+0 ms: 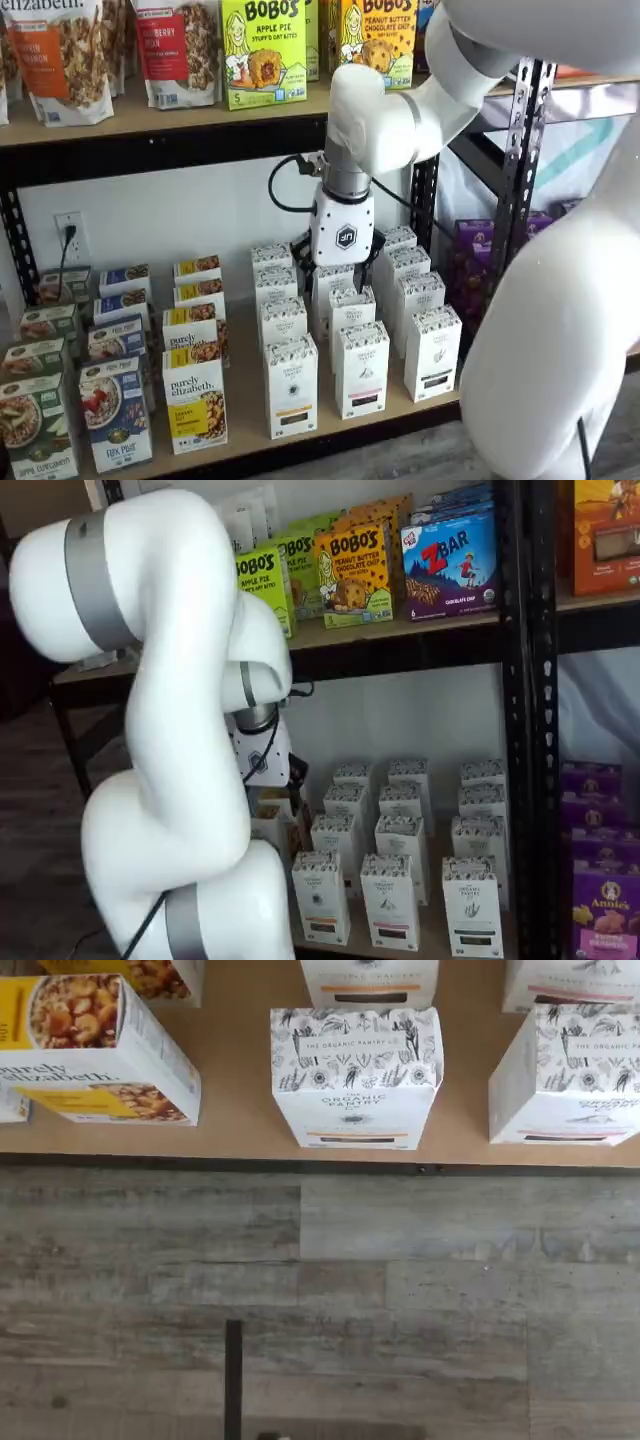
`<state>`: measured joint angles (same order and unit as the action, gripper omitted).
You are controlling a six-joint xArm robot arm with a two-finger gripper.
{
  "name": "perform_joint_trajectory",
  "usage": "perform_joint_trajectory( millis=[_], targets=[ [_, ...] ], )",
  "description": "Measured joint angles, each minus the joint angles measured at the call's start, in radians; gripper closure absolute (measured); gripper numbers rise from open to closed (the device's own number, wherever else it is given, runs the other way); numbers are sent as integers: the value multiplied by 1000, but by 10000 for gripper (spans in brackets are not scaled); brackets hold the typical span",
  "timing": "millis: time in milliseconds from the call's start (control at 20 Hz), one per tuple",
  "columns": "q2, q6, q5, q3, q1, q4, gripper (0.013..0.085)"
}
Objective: Pick up the white box with a yellow strip in the middle, on the bottom shelf, the fourth box from the left
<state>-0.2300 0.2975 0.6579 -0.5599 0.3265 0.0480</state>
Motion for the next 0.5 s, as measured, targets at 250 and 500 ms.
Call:
perform_joint_trajectory(
  millis=[250, 500],
  targets=[
    [57, -20, -73, 3, -9, 8, 130],
    [119, -54, -117, -10, -18, 37, 130]
  ],
)
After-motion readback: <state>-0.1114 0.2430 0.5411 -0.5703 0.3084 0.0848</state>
